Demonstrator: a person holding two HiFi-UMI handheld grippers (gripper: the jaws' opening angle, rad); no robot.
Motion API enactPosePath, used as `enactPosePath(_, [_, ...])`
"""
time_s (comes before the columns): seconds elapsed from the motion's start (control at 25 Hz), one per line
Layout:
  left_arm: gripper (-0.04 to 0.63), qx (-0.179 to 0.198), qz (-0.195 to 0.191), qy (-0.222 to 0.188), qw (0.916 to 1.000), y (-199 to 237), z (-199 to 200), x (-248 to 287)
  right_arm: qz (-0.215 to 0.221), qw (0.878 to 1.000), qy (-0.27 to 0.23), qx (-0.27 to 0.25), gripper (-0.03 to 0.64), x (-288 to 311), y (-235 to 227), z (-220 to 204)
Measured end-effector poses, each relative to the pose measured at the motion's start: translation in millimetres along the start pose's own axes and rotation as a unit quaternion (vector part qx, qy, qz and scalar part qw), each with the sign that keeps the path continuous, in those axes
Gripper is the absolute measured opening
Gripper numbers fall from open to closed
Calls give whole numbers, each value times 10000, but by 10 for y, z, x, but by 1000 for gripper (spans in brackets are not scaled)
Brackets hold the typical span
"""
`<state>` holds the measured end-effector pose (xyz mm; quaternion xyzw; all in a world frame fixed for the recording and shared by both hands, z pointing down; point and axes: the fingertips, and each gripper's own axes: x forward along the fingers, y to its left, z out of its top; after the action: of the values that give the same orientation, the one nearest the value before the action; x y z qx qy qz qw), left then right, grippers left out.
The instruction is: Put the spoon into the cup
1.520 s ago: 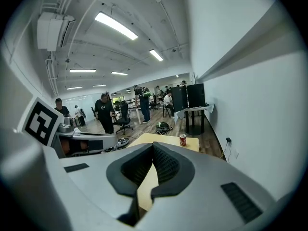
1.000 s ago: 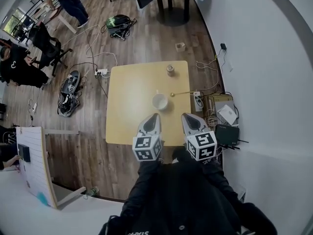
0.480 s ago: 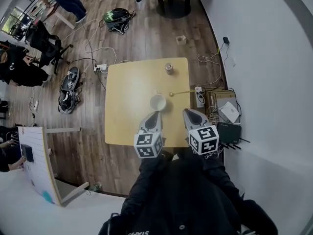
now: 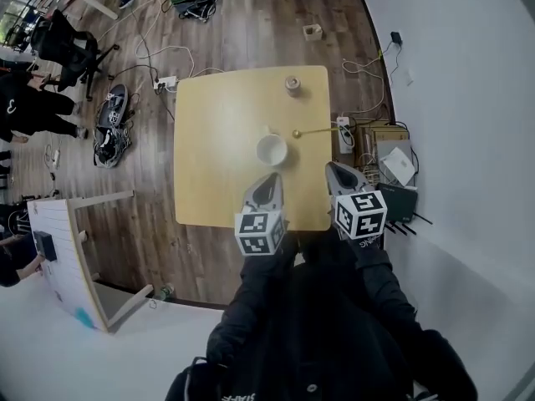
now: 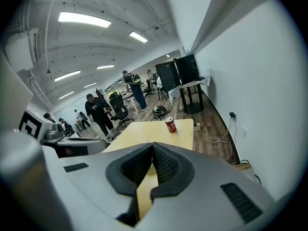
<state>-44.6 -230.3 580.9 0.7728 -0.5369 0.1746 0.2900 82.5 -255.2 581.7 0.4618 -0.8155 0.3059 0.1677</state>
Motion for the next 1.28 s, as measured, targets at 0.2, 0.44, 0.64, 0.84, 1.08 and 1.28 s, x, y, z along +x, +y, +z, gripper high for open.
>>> enactPosePath(0.2, [34, 8, -65, 211, 9998, 77, -180, 206, -149, 9997, 180, 101, 17, 245, -217, -217])
enactPosePath(0.44, [34, -9, -139, 455, 9989, 142, -414, 536, -214, 9986, 391, 277, 64, 578, -512, -492])
enactPosePath(0.64, [35, -85, -241, 560, 9981, 122, -548, 857, -348, 9968, 372, 612, 74, 855, -871, -631])
enactPosePath(0.84, [34, -116, -379, 652, 9971, 44, -693, 1200, -500, 9927, 307, 1056, 75, 1094, -1235, -782])
enactPosePath(1.08, [35, -97, -460, 748, 9961, -64, -837, 1628, -548, 9854, 167, 1603, 80, 1354, -1656, -941])
enactPosePath(1.28, [35, -46, -505, 822, 9953, -98, -891, 1861, -497, 9765, -7, 2095, 98, 1563, -1919, -981])
